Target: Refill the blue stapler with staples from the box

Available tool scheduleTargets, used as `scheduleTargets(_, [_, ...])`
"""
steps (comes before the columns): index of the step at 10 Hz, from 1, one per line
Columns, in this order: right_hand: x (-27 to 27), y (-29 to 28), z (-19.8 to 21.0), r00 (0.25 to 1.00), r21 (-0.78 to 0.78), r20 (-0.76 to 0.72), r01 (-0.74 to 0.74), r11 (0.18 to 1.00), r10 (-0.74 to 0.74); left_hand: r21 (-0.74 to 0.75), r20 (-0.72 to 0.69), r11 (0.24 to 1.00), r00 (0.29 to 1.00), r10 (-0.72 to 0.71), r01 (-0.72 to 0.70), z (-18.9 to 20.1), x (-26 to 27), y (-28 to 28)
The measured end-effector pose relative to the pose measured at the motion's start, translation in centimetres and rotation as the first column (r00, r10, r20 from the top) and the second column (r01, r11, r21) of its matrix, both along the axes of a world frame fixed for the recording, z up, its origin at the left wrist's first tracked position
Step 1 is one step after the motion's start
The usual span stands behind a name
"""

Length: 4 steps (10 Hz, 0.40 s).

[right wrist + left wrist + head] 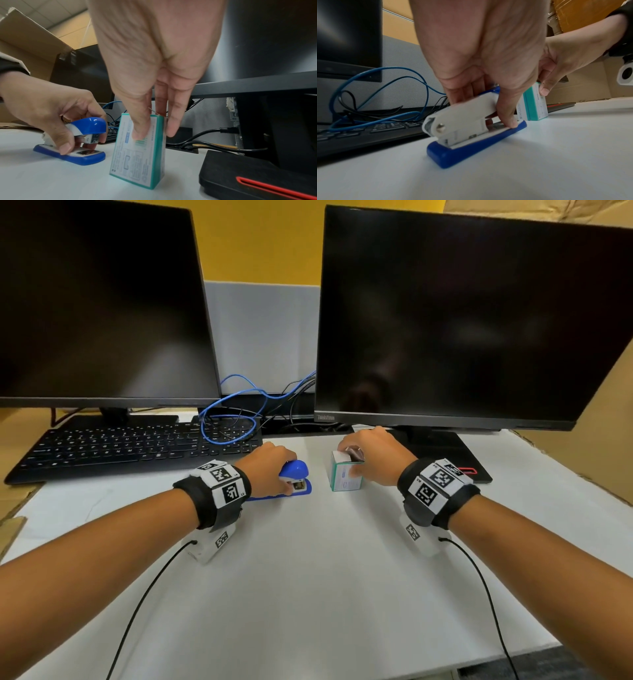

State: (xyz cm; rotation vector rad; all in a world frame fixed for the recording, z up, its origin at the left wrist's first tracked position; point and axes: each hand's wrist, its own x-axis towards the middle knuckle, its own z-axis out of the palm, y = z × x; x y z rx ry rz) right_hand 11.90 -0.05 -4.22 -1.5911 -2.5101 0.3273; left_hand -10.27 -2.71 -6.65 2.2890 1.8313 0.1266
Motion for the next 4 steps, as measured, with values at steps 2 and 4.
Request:
scheduleTargets(2, [0.3,-1.0,0.9,0.999,0.001,0.008,0.034,0.999,-0.034,-0.047,0.032,0.999,0.999,0.025,-0.024,-0.1,-0.7,-0.8])
scheduleTargets(4, [0.4,-1.7,2.4,0.998,0.041,-0.04,0.04,0.998,-0.038,0.039,0.029,0.999,0.999,0.026,-0.028,2.2,-1.7,-2.9])
